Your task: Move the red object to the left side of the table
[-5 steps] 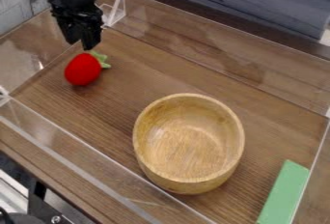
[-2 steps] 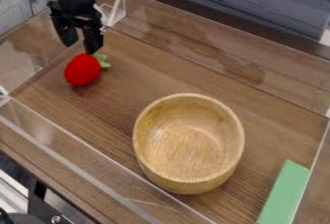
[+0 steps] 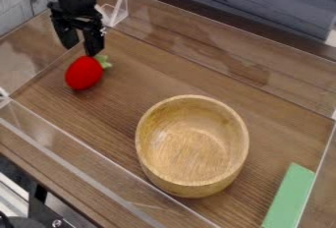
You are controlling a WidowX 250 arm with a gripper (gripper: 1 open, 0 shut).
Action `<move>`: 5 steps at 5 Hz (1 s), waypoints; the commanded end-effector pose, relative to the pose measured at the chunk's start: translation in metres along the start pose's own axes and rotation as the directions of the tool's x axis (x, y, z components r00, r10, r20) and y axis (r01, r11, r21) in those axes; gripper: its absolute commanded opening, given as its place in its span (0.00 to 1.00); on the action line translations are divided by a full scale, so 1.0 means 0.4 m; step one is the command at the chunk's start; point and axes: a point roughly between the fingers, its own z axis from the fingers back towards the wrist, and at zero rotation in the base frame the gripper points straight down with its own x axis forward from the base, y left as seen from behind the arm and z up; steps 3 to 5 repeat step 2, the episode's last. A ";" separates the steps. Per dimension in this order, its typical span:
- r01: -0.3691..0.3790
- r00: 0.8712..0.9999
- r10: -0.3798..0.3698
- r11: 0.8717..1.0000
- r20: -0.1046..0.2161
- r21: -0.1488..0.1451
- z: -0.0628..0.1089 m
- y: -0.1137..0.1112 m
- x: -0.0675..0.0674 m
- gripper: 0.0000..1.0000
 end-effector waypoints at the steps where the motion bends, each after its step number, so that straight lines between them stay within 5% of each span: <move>1: 0.073 0.996 -0.075 0.997 0.055 0.040 0.054 -0.009 0.020 1.00; 2: 0.135 0.990 -0.136 0.991 0.044 0.028 0.047 -0.023 0.014 1.00; 5: 0.135 0.990 -0.136 0.991 0.044 0.028 0.047 -0.023 0.014 1.00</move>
